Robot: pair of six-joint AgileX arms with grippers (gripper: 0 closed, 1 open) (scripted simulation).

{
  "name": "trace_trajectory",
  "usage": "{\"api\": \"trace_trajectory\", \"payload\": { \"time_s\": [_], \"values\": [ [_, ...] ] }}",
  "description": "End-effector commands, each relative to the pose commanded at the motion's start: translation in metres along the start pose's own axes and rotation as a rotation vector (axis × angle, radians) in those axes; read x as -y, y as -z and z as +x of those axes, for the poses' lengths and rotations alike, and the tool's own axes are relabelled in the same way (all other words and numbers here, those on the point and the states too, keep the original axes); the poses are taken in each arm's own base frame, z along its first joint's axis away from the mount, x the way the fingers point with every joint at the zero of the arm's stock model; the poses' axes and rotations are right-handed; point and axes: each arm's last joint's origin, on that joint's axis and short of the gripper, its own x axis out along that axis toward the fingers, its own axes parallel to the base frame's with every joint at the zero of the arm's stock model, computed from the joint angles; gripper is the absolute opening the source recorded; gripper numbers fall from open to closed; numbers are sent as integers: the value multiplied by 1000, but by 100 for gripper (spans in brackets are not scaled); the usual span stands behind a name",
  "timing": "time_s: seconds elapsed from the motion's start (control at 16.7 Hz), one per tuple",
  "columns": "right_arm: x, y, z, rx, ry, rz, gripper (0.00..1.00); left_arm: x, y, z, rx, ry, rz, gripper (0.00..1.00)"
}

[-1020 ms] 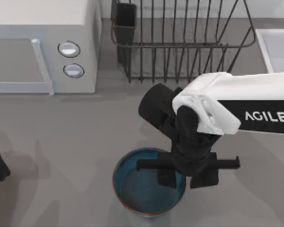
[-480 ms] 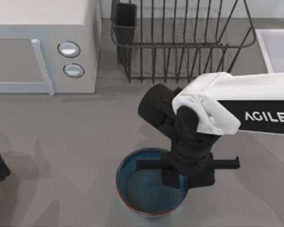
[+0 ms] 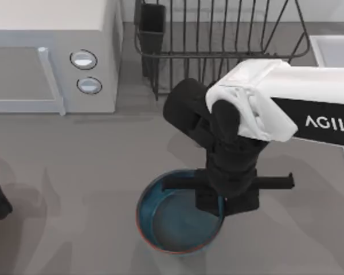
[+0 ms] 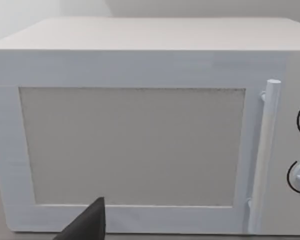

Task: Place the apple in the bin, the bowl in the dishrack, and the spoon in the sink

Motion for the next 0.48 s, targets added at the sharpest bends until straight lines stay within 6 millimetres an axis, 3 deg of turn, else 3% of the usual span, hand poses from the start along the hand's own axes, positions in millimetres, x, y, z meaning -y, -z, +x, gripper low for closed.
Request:
{"api": "trace_trajectory", "payload": {
  "time_s": [0.3,0.48],
  "values": [
    [4,3,-54,-1,1,0,0,0,0,0,0,0,0,100],
    [5,3,-59,3,-3,0,0,0,0,0,0,0,0,100]
  ]
}}
